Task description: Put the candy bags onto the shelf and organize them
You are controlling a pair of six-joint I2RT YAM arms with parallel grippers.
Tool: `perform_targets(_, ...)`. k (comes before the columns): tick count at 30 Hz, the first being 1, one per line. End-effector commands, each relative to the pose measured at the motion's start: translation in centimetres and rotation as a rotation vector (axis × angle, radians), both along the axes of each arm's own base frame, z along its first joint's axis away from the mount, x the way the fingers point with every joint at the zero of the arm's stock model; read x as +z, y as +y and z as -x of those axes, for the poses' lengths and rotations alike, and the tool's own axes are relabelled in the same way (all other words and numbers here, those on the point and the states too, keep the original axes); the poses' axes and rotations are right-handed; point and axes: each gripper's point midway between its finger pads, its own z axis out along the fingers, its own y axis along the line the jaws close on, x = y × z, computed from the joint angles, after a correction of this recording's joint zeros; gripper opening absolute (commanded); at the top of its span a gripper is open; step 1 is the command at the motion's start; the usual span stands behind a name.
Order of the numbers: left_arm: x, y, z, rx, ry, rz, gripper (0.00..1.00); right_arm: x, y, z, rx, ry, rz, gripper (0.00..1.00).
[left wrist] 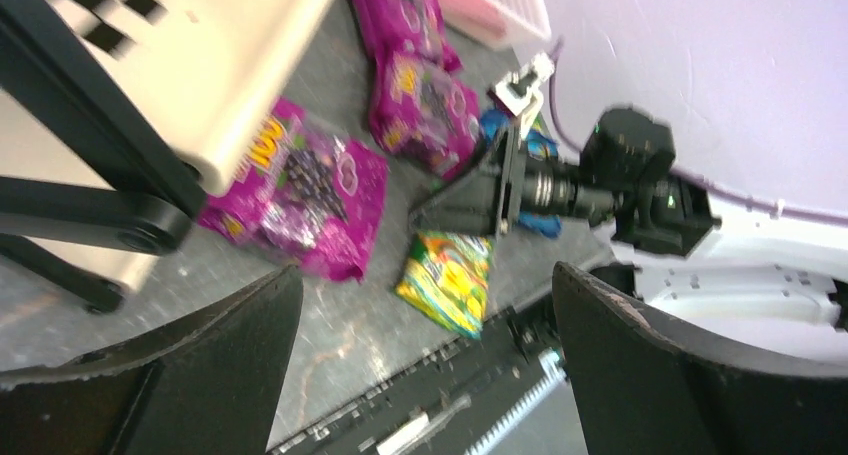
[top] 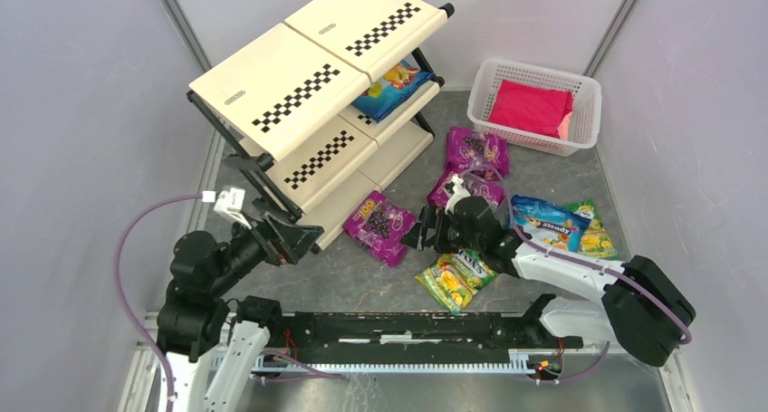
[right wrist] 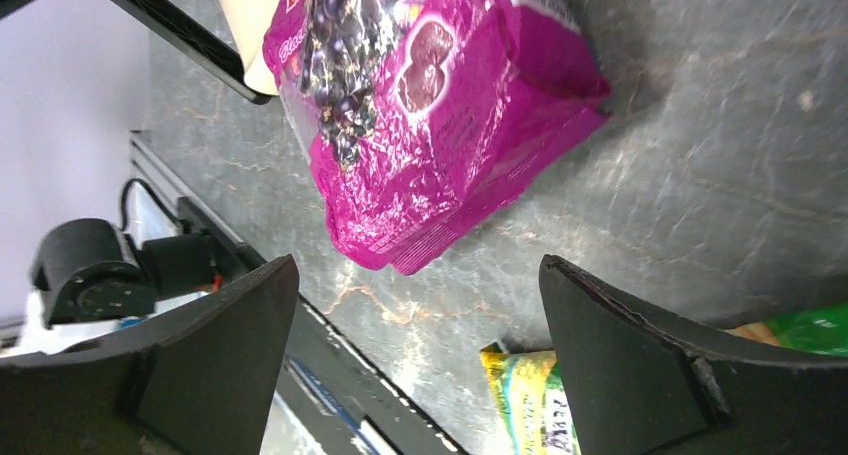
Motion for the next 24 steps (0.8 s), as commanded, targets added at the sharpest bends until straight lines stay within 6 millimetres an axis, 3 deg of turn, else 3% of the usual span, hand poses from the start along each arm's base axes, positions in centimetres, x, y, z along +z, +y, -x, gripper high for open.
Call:
perform_targets(1, 3.7, 4.0, -0.6, 0.232, -0.166, -0.088, 1.0, 1.1, 1.7, -0.7, -0.122, 0.061, -0.193, 0.98)
perform_targets(5, 5.3, 7.6, -0.6, 0.445, -0.231, -0.089, 1.0, -1.3, 2.5, 0.2, -0.141, 0.132, -0.207, 0.98)
perform_targets(10, 5.1, 10.4, -1.4, 0.61, -0.269, -0.107, 1.0, -2.6, 4.0, 0.1, -0.144, 0.154, -0.219, 0.98)
perform_targets(24, 3.5, 11.1, -2.7, 0.644, -0.274, -0.155, 1.0, -5.9, 4.3, -1.7, -0.261, 0.163, -0.249, 0.95)
